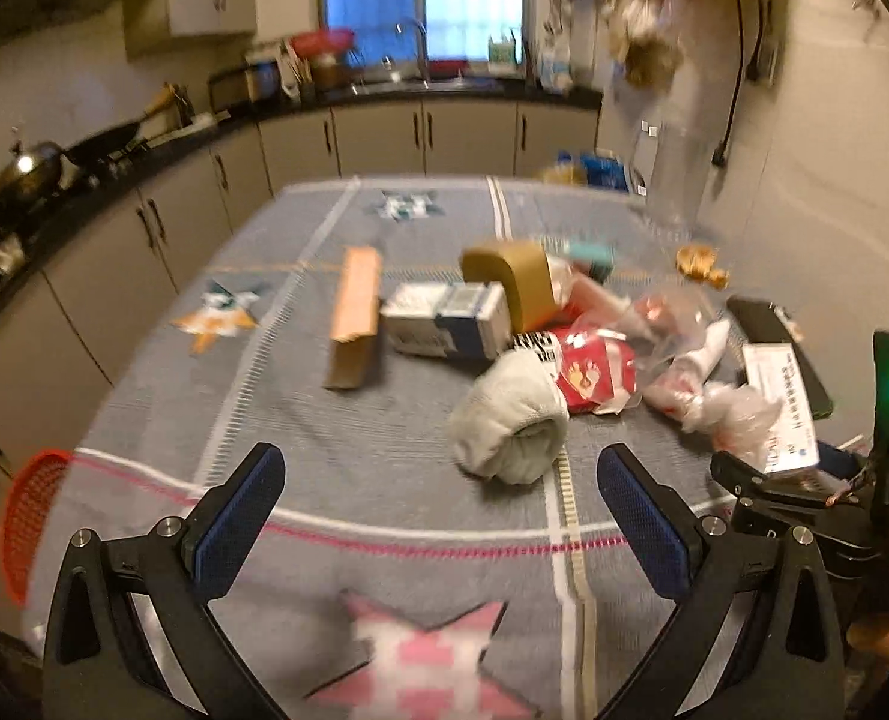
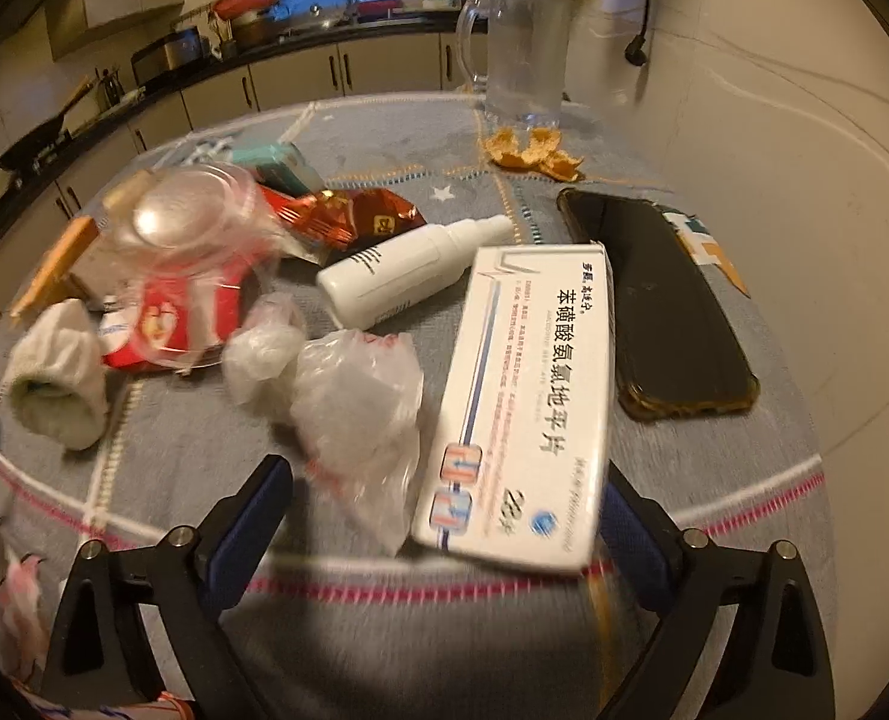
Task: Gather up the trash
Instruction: 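Move both tools over the table toward the tan cardboard strip and plastic cup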
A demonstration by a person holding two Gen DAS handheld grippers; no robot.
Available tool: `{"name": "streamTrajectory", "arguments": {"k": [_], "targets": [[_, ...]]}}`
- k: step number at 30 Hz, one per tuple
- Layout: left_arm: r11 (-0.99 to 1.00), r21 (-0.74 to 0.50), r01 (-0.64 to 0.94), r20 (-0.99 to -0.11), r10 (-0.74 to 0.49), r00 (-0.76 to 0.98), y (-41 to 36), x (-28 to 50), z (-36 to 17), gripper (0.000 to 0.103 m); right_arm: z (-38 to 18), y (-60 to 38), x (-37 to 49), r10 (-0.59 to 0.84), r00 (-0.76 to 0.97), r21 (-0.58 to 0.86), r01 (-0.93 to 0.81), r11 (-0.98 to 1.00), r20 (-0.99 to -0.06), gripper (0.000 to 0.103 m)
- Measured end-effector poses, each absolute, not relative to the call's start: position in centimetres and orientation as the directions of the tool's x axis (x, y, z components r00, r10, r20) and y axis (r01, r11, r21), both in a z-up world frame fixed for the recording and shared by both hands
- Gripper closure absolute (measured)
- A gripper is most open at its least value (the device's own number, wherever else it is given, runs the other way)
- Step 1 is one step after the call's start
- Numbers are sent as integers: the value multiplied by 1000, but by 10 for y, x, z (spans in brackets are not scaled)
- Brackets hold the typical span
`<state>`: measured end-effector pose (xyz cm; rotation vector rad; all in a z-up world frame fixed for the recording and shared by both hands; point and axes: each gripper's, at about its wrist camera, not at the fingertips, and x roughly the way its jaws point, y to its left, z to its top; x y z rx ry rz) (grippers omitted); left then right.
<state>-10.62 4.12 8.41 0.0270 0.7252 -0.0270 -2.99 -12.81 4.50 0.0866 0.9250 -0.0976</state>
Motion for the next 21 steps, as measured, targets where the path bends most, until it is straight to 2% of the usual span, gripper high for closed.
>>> {"name": "streamTrajectory", "arguments": {"k": [6,21], "targets": [[998,39,-41,-633,56,772,65,-134,106,0,76,-115,-74,2,690,107,109,988,-724,4],[965,109,-239,-669,249,700,103,-153,134,0,113,-107,-82,81,772,181,45,982,-631,4]]}}
